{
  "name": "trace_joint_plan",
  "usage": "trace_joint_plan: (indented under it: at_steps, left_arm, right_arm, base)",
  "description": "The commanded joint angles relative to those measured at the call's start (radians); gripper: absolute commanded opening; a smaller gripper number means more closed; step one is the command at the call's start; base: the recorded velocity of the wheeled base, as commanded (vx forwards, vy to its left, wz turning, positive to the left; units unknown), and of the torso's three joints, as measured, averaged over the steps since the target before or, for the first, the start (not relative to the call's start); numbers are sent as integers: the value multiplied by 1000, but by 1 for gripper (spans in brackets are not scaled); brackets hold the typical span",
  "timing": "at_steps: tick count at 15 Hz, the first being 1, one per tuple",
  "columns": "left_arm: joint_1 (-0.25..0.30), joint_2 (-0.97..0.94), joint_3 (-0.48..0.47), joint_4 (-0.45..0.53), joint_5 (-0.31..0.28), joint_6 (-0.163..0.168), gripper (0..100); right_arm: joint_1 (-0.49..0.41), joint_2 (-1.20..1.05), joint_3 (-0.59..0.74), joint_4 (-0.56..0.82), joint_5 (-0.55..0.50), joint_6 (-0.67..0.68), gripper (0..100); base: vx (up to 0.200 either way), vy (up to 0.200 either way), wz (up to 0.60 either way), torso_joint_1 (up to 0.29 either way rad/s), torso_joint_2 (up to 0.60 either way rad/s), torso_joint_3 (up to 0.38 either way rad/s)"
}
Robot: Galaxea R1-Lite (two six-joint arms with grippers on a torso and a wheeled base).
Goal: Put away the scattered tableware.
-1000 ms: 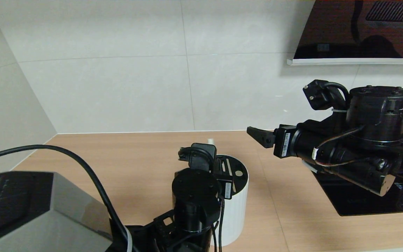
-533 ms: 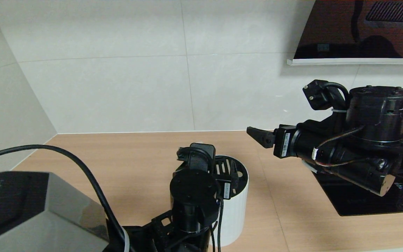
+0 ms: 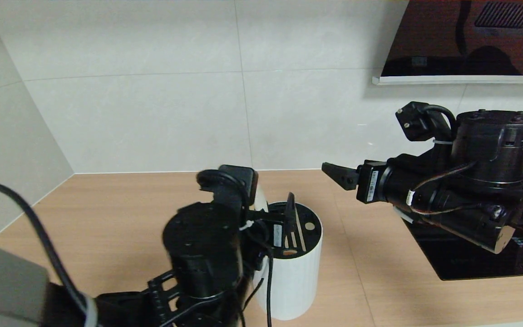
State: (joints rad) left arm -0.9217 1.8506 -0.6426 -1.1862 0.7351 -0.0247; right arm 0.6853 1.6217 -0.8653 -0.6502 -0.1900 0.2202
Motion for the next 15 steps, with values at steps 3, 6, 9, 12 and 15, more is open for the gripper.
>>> trace_joint_plan:
  at_steps: [3,6,9,12,15]
  left_arm:
    - [89,-396,80,146,-54,26,100]
    - [230,-613,146,301,-120,-8,100]
    - [285,-887,162,553,-154,-90,100]
    - [406,-1159,207,823,-235,-106,100]
    - [546,-1417,196,1094,-364,-92,100]
  right_arm:
    - [-32,-59,39,-6,-46,1,100]
    - [-89,-206,89,-17,-46,-1,100]
    - [-135,-405,259,-17,-48,-9,100]
    - [-204,-631,420,-11,-52,-16,100]
    - [-336,-881,442,112,-60,-104,100]
  base:
    - [0,0,0,0,0,0]
    - [0,0,0,0,0,0]
    - [0,0,0,0,0,0]
    - [0,0,0,0,0,0]
    - [0,0,0,0,0,0]
